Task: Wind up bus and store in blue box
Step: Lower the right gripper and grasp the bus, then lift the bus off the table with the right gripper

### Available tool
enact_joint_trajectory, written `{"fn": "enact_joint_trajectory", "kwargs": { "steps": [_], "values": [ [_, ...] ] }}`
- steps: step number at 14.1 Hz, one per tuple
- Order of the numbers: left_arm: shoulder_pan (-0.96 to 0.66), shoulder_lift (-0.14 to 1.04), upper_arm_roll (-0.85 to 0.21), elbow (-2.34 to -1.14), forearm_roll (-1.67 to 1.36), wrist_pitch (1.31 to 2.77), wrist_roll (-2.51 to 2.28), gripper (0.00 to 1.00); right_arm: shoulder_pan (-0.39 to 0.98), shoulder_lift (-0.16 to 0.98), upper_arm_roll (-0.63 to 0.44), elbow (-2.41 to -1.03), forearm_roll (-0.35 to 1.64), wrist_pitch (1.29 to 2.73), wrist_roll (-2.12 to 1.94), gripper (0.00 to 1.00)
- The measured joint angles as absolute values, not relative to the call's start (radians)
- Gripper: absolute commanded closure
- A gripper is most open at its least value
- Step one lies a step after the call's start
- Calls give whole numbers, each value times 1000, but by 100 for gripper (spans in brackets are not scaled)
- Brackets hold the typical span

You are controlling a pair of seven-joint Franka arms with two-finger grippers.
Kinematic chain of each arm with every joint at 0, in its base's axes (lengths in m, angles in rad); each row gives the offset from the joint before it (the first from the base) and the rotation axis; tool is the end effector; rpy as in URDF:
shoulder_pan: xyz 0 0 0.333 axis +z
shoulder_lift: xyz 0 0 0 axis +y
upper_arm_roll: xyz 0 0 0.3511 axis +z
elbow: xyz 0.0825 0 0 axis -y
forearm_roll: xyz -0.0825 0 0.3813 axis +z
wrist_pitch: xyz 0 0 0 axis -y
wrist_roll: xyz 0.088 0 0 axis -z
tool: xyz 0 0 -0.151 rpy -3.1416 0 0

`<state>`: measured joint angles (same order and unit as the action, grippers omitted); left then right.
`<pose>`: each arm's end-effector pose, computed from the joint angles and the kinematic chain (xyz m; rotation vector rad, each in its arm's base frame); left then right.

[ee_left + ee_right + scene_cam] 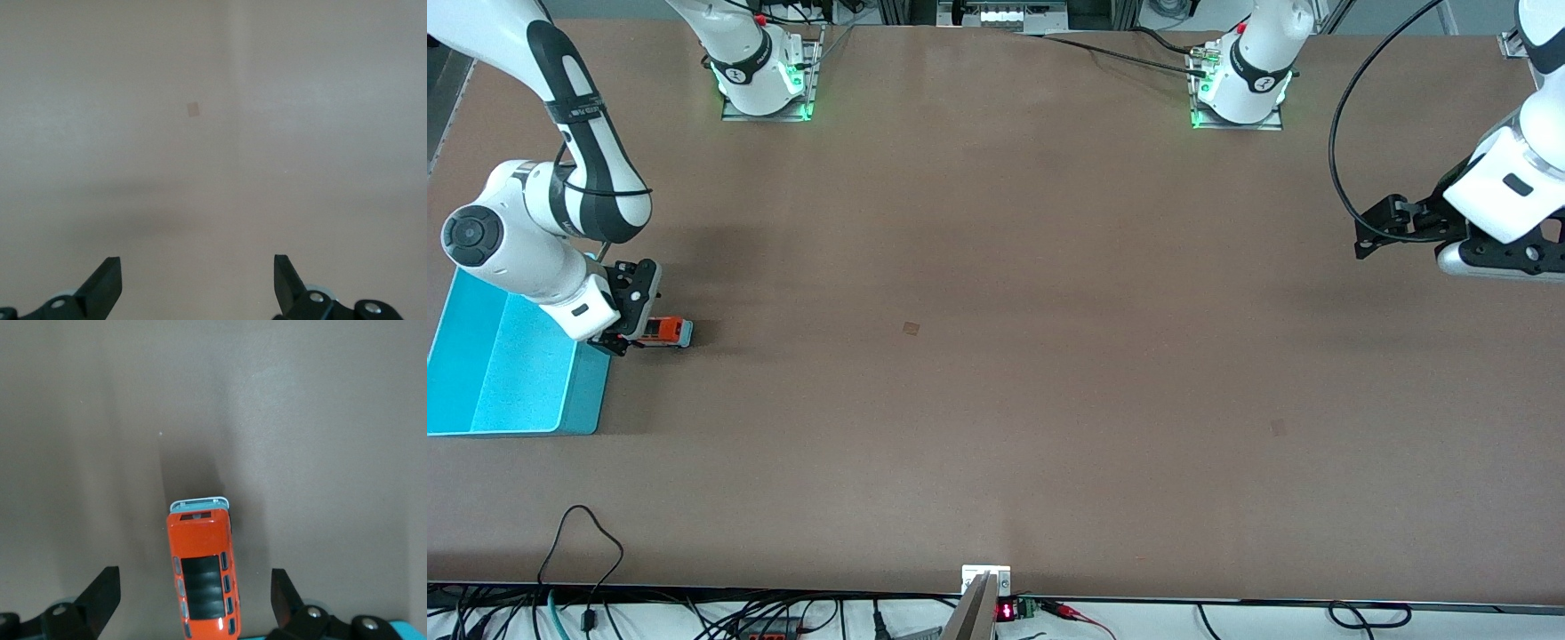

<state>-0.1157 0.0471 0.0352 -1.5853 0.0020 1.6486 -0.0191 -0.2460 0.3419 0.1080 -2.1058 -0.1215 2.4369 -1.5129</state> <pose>0.5731 -0.0464 0.5892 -3.1372 0.0966 -0.0257 0.5832 -0.0852 0.2450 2.3216 2.0813 -0.0561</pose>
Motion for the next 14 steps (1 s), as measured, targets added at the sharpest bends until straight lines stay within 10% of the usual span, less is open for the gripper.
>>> {"fn": "enact_joint_trajectory", "kwargs": {
  "steps": [9,12,14],
  "values": [
    [-108,30,-51,-1617,2,1628,-97,0,-278,445,109,-2115,-122,2570,-1584,0],
    [-107,30,-61,-1617,2,1605,-109,0,-278,454,109,-2115,-122,2592,-1595,72],
    [-107,30,-63,-1618,2,1586,-109,0,-278,454,111,-2114,-122,2598,-1607,100]
  ]
}}
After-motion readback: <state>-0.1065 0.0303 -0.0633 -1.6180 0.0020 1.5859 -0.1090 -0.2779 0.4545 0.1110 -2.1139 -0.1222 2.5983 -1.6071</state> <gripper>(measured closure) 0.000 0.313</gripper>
